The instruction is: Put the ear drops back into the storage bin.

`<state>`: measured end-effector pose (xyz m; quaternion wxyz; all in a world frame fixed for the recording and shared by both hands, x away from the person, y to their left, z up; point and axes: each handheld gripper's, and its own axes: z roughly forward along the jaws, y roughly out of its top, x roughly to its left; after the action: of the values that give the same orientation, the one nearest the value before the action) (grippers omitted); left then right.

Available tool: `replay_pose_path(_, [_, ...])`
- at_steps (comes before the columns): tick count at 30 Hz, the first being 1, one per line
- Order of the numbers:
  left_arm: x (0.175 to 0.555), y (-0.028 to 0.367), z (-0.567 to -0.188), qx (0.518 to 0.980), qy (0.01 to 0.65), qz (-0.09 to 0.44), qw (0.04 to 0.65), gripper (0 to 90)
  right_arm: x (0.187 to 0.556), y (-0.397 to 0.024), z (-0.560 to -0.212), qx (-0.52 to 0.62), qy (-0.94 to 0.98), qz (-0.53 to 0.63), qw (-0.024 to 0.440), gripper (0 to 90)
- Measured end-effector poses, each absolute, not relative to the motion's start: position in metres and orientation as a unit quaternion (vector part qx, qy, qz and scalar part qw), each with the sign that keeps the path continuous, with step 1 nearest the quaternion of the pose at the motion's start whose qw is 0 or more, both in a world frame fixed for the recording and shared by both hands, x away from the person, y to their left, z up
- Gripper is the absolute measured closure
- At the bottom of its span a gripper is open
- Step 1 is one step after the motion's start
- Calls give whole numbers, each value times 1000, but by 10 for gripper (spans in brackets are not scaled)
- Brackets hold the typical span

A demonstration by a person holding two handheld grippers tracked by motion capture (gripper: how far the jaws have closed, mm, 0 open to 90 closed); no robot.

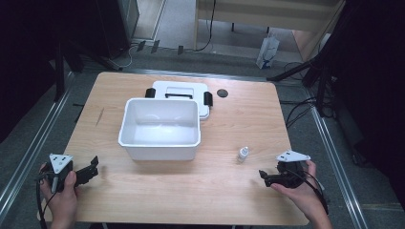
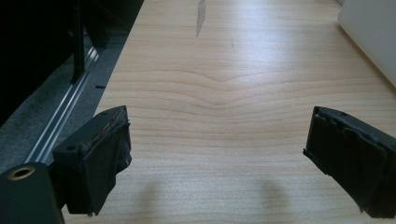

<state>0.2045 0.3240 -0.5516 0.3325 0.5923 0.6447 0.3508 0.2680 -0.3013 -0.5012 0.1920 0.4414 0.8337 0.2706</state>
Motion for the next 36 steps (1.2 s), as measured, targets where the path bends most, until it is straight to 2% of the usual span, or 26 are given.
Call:
replay_pose_path(19, [205, 324, -552, 590, 645, 352, 333, 75, 309, -261, -477, 351, 926, 77, 117, 133])
replay_pose_path(26, [205, 325, -552, 589, 646, 351, 335, 75, 317, -243, -474, 317, 945, 2, 74, 138])
replay_pose_path(36, [205, 325, -552, 585, 650, 354, 331, 75, 331, -227, -461, 306, 949, -22, 75, 152])
